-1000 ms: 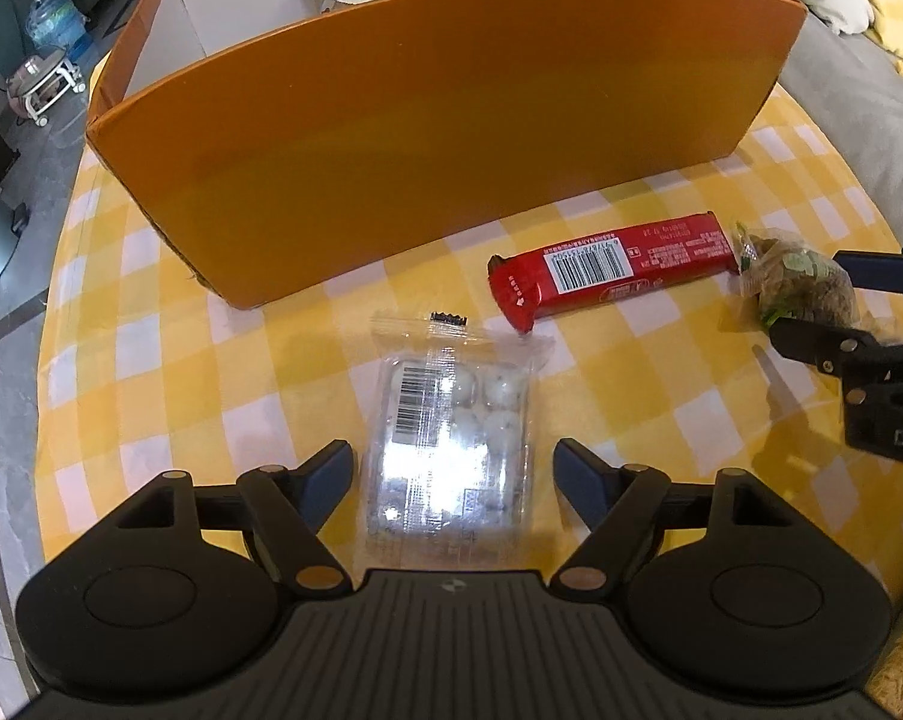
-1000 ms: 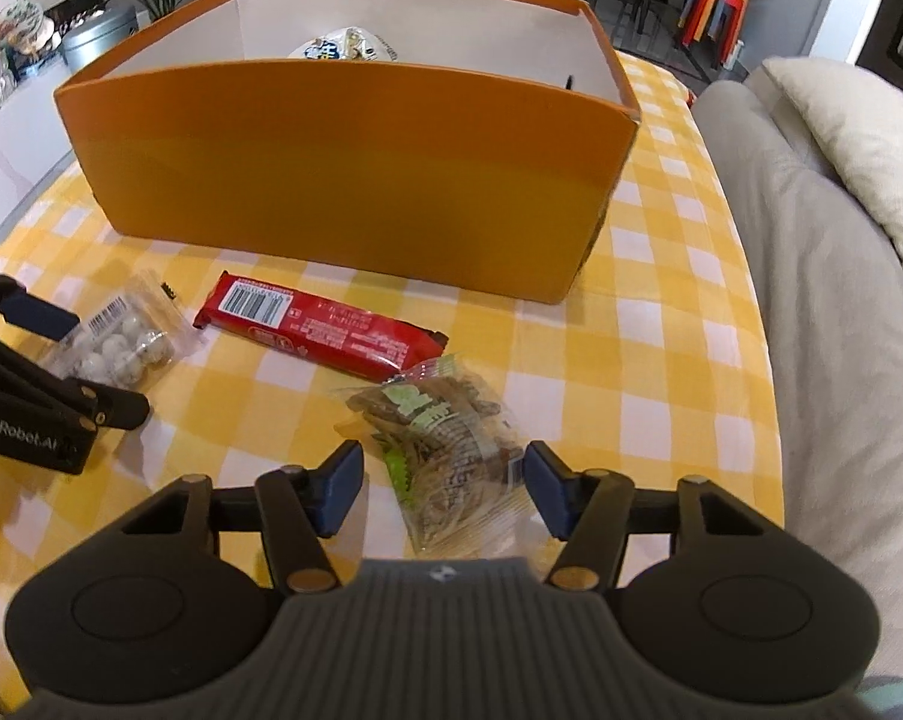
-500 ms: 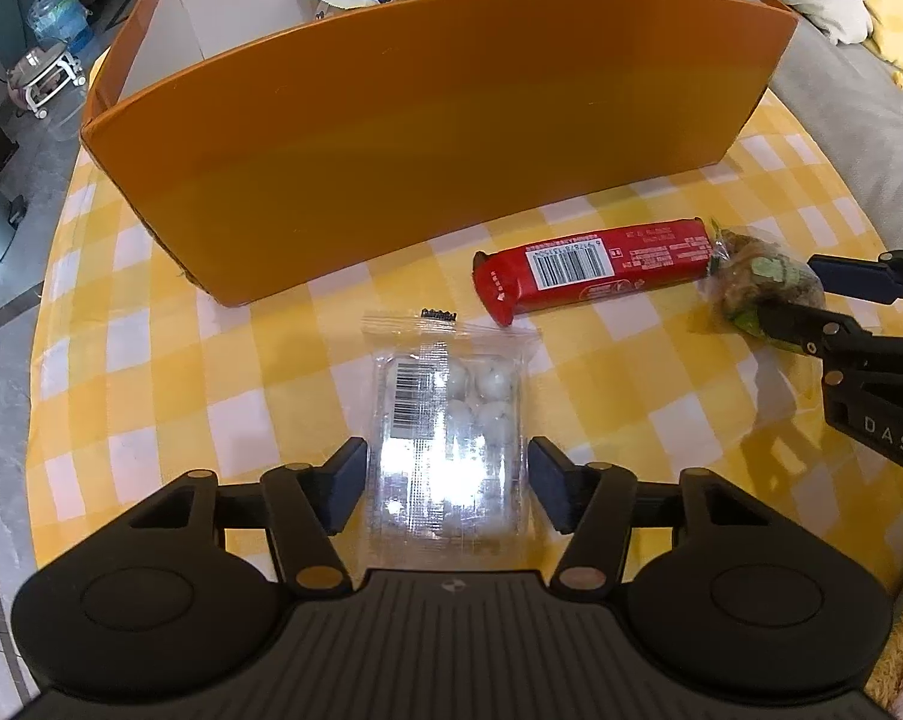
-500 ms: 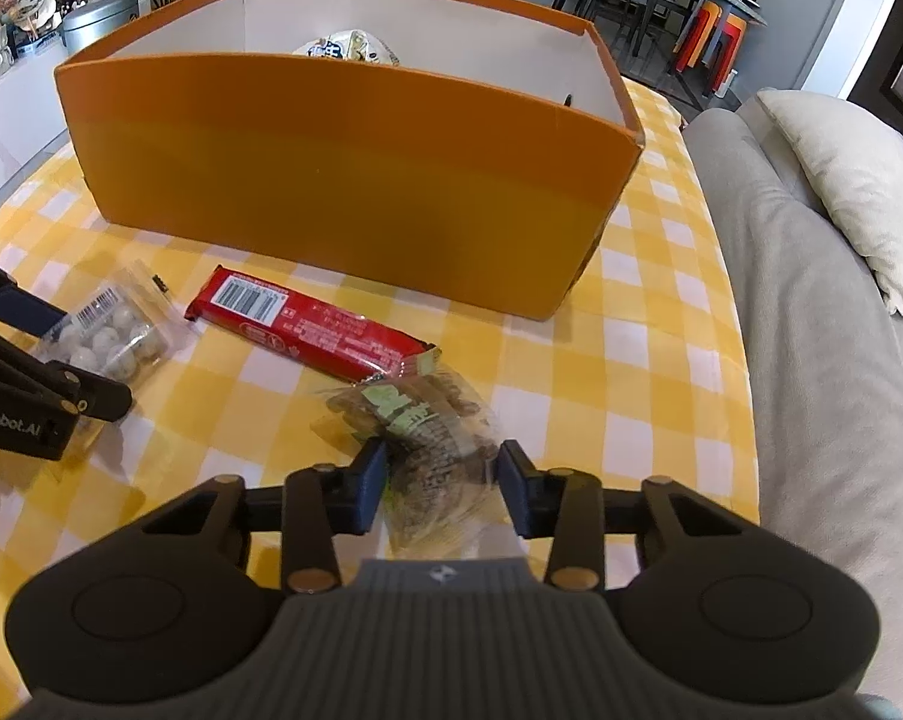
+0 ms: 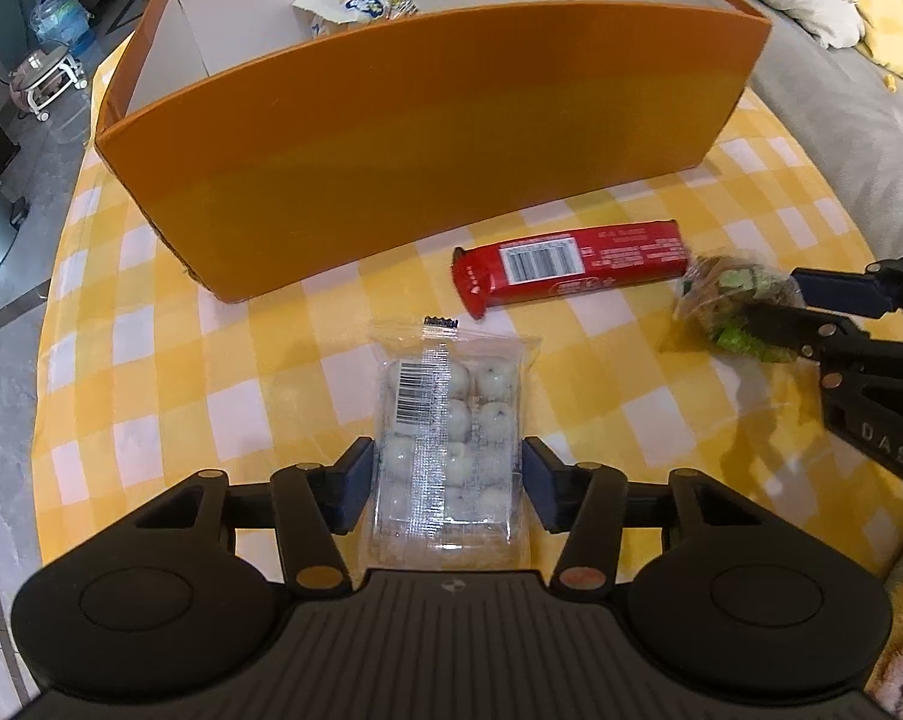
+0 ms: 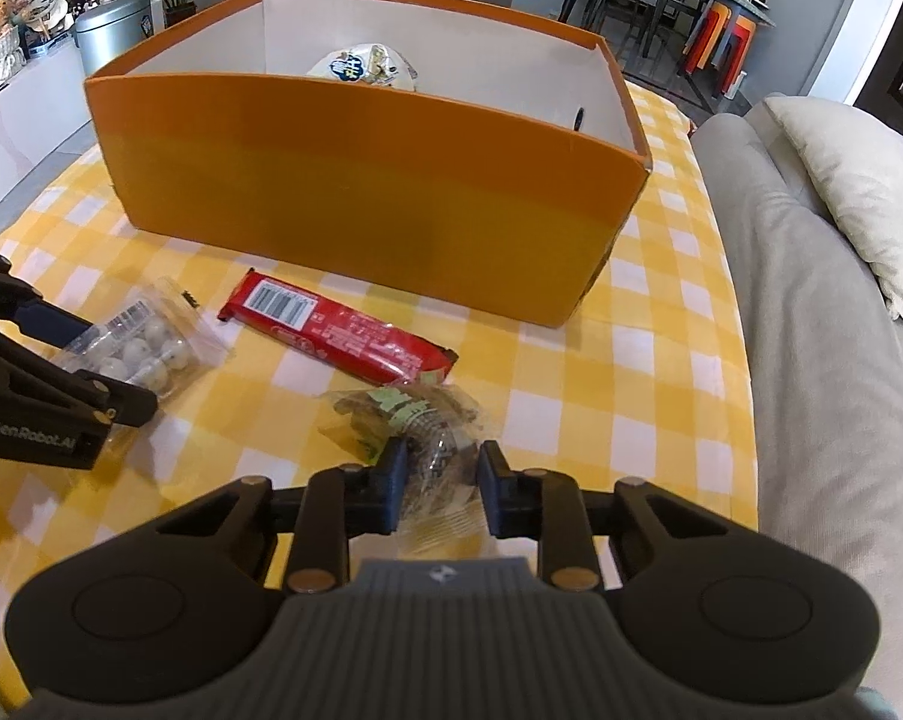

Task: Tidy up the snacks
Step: 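Grasp the clear quail-egg pack with the left tool while the right tool grasps the nut bag, then lift both held packs and carry them over the orange box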

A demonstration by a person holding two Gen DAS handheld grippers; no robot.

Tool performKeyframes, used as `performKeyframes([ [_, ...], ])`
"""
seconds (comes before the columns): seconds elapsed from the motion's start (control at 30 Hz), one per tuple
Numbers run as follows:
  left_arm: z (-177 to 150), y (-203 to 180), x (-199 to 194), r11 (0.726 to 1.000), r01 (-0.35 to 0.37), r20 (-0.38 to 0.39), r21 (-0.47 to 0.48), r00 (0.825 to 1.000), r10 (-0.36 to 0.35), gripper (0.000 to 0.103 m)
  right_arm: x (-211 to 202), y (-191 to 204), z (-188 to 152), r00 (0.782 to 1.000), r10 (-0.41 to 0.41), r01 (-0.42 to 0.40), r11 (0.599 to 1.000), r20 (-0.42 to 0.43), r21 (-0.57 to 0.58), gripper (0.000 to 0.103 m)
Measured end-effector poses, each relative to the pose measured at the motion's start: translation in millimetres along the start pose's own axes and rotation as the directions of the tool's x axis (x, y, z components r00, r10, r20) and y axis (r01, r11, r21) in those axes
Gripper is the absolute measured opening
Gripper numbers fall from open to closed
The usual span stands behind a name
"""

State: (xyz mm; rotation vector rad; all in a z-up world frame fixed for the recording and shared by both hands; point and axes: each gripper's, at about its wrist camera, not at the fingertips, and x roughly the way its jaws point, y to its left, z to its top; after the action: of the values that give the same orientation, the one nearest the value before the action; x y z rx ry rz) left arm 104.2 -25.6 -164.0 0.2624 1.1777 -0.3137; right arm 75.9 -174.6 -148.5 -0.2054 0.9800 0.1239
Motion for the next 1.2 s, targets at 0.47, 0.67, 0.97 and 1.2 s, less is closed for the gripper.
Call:
performKeyframes([
  [0.47,0,-6,-39,1.0,0.004,0.029,-0.004,1.0,-0.004,0.06,-31,15,1,0.999,0.042,-0.041,0.998,0.011,-0.053,0.02],
  [0.67,7,-1,-58,1.0,-0.007,0.049,-0.018,0.999,0.007,0.06,-44,17,11,0.999,0.039,-0.036,0.996,0.028,-0.085,0.02],
  [0.97,28,3,-94,1.0,-0.008,0.12,-0.011,0.993,0.01,0.06,-73,13,35,0.995,0.021,-0.007,0.988,0.094,-0.152,0.02],
  [1.2,58,10,-113,1.0,-0.019,0.163,-0.005,0.986,0.02,0.06,-89,5,65,0.989,-0.003,0.029,0.983,0.147,-0.181,0.02],
])
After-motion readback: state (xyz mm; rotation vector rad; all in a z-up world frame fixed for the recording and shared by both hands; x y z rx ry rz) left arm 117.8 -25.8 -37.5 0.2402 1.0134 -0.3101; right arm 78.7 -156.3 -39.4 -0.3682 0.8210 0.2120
